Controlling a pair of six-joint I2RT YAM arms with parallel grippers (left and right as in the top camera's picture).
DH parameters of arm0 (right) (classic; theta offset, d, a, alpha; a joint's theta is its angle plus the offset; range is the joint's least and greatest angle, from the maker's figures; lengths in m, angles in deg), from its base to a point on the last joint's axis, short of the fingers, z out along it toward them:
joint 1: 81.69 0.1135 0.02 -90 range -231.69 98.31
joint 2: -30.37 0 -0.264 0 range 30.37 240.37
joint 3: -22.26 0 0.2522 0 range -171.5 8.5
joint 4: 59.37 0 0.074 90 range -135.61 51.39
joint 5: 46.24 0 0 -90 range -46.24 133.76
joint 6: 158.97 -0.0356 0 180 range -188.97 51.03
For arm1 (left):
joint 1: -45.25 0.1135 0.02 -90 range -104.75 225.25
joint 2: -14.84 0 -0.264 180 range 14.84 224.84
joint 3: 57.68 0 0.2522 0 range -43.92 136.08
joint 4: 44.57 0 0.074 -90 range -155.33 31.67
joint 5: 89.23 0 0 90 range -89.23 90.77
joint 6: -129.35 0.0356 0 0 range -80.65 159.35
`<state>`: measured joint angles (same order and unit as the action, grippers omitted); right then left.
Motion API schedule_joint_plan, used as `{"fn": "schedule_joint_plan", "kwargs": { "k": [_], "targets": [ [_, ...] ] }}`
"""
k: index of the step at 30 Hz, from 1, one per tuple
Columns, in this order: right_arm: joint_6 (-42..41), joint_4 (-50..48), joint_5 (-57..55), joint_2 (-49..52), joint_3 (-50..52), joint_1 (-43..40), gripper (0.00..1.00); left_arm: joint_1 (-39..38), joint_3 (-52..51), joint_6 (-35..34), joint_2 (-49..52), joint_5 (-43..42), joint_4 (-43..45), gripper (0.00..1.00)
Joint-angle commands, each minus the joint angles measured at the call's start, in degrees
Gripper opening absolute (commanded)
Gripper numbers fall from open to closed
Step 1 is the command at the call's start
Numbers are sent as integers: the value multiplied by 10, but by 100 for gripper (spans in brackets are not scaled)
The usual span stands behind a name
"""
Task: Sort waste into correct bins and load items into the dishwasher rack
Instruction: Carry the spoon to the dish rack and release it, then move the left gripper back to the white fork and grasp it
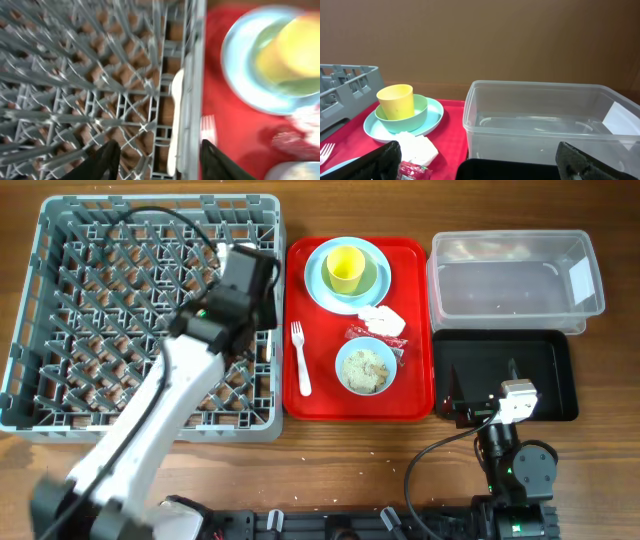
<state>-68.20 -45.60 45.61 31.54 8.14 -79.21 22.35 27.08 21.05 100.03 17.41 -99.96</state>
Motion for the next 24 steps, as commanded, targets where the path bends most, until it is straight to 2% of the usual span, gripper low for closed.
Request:
{"fn": "schedule_joint_plan", "kwargs": {
  "k": [1, 5, 9, 10, 11, 14, 15, 16, 18, 20, 24],
  "targets": [
    [6, -2, -5, -3, 1, 3, 100, 10, 18, -20, -116, 10, -10, 64],
    [6, -2, -5, -3, 1, 3, 100, 66, 18, -21, -184, 10, -47, 65],
    [6, -2, -5, -3, 1, 3, 100, 131, 18, -21, -171, 0, -101, 66],
    [6, -2, -5, -3, 1, 3, 100, 139, 18, -21, -162, -30, -107, 65],
    [6, -2, -5, -3, 1, 3, 100, 141, 18, -21, -155, -59, -114, 63],
    [6, -2, -5, -3, 1, 3, 99, 140, 17, -21, -131, -168, -147, 45],
    [6, -2, -5, -3, 1, 3, 100, 136, 17, -32, -122, -200, -160, 38],
    [6, -2, -5, -3, 1, 3, 100, 126, 17, -56, -117, -198, -168, 34],
    [6, -2, -5, -3, 1, 3, 100, 86, 5, -90, -109, -166, -158, 34],
    [6, -2, -5, -3, 1, 3, 100, 16, -18, -130, -102, -130, -119, 35],
    [6, -2, -5, -3, 1, 3, 100, -89, -28, -201, -48, -63, -86, 42]
  ]
}}
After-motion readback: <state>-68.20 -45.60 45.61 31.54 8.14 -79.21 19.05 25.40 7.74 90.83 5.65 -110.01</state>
